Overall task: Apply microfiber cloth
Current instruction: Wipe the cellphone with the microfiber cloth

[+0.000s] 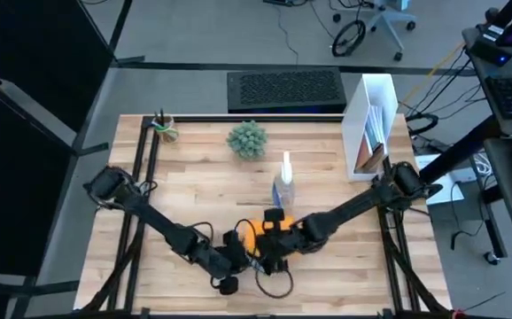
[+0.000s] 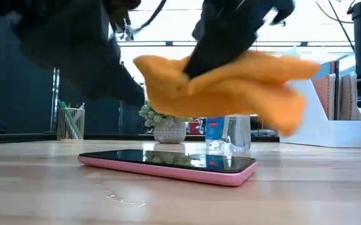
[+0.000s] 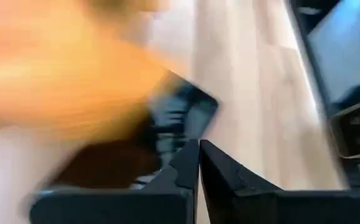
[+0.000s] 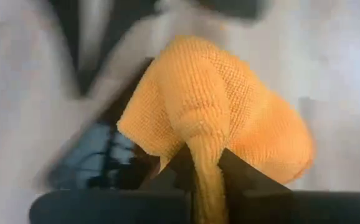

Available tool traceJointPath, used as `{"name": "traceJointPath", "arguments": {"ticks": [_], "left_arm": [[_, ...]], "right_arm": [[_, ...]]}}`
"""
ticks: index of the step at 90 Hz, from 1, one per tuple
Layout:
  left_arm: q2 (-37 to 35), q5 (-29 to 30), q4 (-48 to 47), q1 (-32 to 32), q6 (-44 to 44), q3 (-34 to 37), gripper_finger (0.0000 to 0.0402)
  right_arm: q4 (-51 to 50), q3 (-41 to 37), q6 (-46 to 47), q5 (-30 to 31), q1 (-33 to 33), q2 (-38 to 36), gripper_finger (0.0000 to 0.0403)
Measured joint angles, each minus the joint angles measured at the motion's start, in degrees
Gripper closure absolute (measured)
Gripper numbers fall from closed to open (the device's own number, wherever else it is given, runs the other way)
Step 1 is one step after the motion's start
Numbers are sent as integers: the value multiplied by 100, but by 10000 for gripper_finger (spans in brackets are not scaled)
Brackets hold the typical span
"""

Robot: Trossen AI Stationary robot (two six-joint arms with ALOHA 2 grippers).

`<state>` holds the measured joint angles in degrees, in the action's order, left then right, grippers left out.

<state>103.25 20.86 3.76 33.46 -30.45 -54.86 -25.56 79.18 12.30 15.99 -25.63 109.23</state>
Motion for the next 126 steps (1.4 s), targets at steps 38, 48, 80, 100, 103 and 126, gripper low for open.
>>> {"name": "traceJointPath", "arguments": {"ticks": [38,48,80,100,103,126], "left_arm": [[654,-140,-329,-291,-54,-27,402],[662,-155,-343,-291,-71,-2,402],[653,-157,-227,-282,-376,298,402],[652,-162,-104,-283,-370,328,402],[653,-166,-66,-282,-370,331,402],[657,-188,-21,-282,-348,334,402]], "right_arm": [[770,-15,174,188,-237,921,394],[670,-1,393,35,-207,1078,394],[-499,19,1154,-277,-748,1009,394],[-800,-39,1302,-403,-867,651,394],[-653,-37,1283,-286,-822,569,394],[1220,-22,723,118,-346,748,394]]}}
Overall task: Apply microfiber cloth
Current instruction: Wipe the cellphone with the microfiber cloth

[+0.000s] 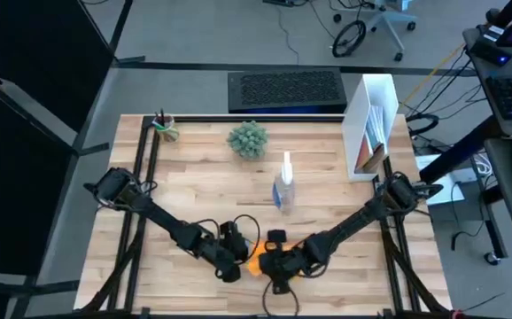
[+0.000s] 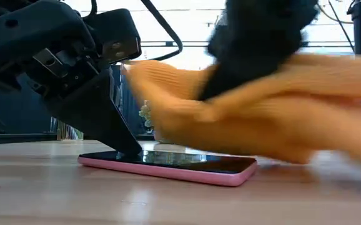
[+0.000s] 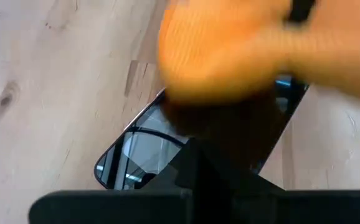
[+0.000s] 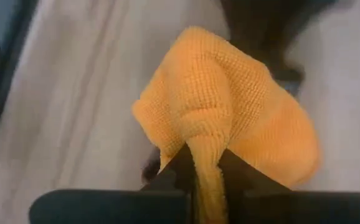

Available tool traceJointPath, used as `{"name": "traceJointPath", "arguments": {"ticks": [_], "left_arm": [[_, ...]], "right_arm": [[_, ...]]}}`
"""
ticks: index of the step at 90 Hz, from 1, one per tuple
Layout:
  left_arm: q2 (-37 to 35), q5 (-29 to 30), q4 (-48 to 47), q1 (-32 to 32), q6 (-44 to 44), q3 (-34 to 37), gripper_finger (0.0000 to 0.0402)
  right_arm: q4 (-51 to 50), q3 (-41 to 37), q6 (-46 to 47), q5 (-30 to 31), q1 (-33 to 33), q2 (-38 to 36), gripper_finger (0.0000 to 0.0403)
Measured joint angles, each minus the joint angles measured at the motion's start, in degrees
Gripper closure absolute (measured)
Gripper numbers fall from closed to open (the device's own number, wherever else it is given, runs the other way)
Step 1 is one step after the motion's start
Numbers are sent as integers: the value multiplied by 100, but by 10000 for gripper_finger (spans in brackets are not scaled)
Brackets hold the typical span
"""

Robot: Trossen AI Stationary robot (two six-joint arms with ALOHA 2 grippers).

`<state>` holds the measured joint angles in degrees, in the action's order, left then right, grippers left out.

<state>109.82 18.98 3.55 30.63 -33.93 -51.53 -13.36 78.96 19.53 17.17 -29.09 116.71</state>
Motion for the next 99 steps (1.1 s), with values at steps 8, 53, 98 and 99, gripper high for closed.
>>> {"name": "traceJointPath", "arguments": {"ticks": [8,53,98,99], "left_arm": [[0,0,4,0,-6,0,402],[2,0,8,2,-11,2,402],[2,4,22,2,-19,7,402],[2,4,22,2,-19,7,402]], "right_arm": [[346,9,-53,-229,145,263,394],[-983,43,723,-791,-505,368,394],[-214,-4,238,-248,283,-47,394],[-163,-3,236,-255,309,-28,394]]}}
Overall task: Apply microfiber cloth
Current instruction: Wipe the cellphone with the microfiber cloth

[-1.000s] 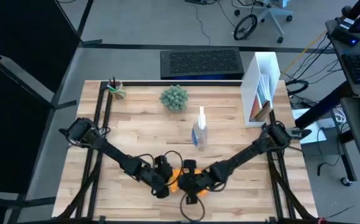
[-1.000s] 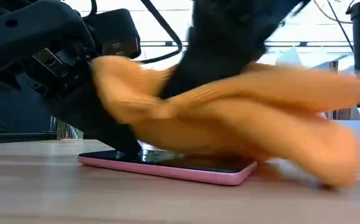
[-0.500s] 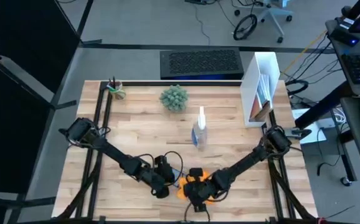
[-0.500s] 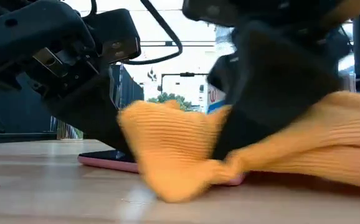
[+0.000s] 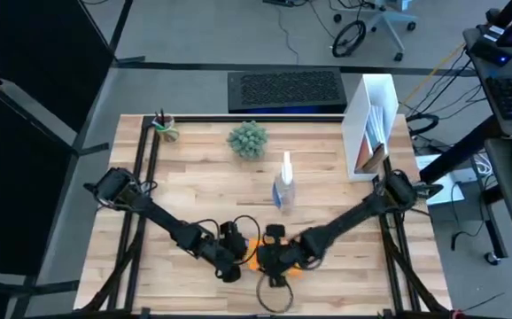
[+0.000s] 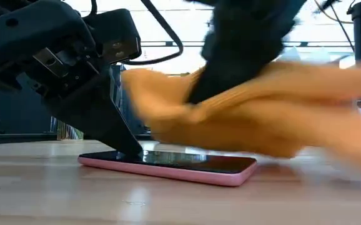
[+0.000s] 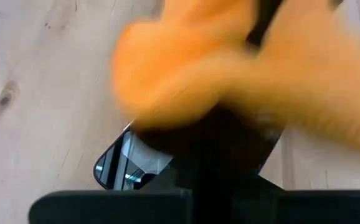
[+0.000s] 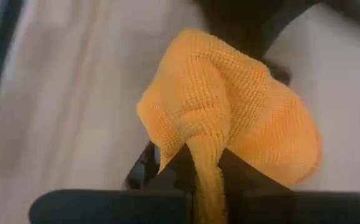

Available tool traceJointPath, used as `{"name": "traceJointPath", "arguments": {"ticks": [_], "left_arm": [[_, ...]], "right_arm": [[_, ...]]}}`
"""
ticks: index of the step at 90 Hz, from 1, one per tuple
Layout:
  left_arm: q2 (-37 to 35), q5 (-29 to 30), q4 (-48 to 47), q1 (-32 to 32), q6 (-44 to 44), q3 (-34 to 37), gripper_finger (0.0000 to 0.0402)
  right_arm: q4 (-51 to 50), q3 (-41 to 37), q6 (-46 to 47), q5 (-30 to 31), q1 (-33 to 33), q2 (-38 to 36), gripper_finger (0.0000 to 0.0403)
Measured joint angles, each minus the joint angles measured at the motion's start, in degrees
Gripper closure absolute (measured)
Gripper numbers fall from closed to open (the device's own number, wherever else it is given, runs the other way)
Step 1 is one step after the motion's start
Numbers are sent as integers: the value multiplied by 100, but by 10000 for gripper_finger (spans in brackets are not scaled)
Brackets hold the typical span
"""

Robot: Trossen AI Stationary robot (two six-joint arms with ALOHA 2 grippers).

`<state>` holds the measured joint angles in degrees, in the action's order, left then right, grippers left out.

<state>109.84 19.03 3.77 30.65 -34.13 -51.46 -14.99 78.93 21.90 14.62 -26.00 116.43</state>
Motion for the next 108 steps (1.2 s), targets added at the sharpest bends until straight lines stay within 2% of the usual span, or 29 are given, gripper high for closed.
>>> {"name": "traceJointPath", "arguments": {"ticks": [16,21,54,60,68,86,108], "left_arm": [[0,0,0,0,0,0,402],[0,4,-1,0,0,0,402],[0,11,0,13,10,0,402],[0,11,0,13,17,0,402],[0,10,1,13,20,0,402],[1,-3,4,11,37,0,402],[0,-7,4,13,13,0,402]], "right_arm": [[-18,13,262,-33,272,400,394],[-203,31,444,-247,251,415,394],[-1507,46,938,-480,-573,290,394],[-1737,27,1040,-811,-684,238,394],[-1808,-6,1089,-907,-743,87,394],[-1134,12,652,-178,-371,-370,394],[-156,7,159,-171,265,18,394]]}}
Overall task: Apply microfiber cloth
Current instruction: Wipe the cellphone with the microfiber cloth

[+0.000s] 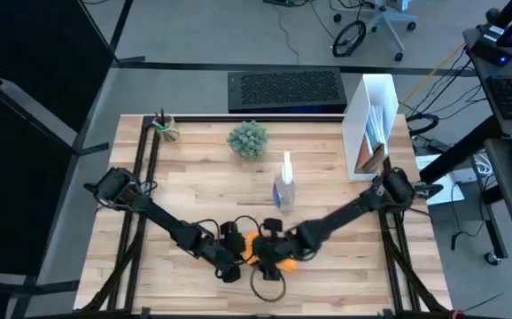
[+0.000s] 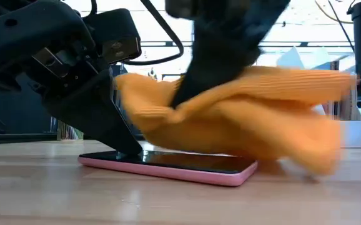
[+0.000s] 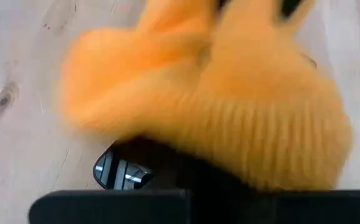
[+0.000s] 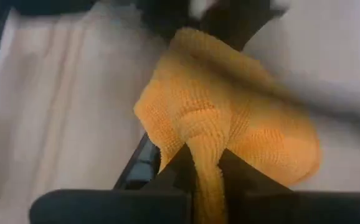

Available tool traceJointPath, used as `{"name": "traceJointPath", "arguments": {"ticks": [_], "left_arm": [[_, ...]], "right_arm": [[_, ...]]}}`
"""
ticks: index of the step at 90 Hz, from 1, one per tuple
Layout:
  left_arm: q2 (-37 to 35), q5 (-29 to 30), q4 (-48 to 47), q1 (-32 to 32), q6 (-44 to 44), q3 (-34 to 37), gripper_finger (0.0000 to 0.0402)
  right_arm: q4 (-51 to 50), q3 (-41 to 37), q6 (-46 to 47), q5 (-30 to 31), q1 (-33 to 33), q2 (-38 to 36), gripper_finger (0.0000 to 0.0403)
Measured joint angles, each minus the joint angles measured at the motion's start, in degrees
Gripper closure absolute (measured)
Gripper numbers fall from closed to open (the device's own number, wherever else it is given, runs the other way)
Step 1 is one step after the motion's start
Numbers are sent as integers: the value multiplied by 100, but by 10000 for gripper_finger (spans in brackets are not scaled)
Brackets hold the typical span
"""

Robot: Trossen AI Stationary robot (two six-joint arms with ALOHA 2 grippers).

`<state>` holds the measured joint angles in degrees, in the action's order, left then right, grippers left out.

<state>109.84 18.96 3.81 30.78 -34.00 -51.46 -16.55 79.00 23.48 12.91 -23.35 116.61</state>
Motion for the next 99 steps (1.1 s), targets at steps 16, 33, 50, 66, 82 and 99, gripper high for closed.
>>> {"name": "traceJointPath", "arguments": {"ticks": [16,33,50,66,82,99], "left_arm": [[0,-13,-2,1,-4,0,402],[1,-20,-2,4,-4,0,402],[2,-26,9,5,-6,0,402],[2,-37,9,5,-8,0,402],[2,-37,35,5,5,0,402],[2,-37,46,7,6,2,402]], "right_arm": [[-358,25,115,-489,64,307,394],[-1128,44,377,-582,-365,329,394],[-1894,31,597,-1003,-794,276,394],[-2079,-32,607,-1002,-912,-109,394],[-1325,13,287,121,-548,-550,394],[-337,-3,-67,272,11,-208,394]]}}
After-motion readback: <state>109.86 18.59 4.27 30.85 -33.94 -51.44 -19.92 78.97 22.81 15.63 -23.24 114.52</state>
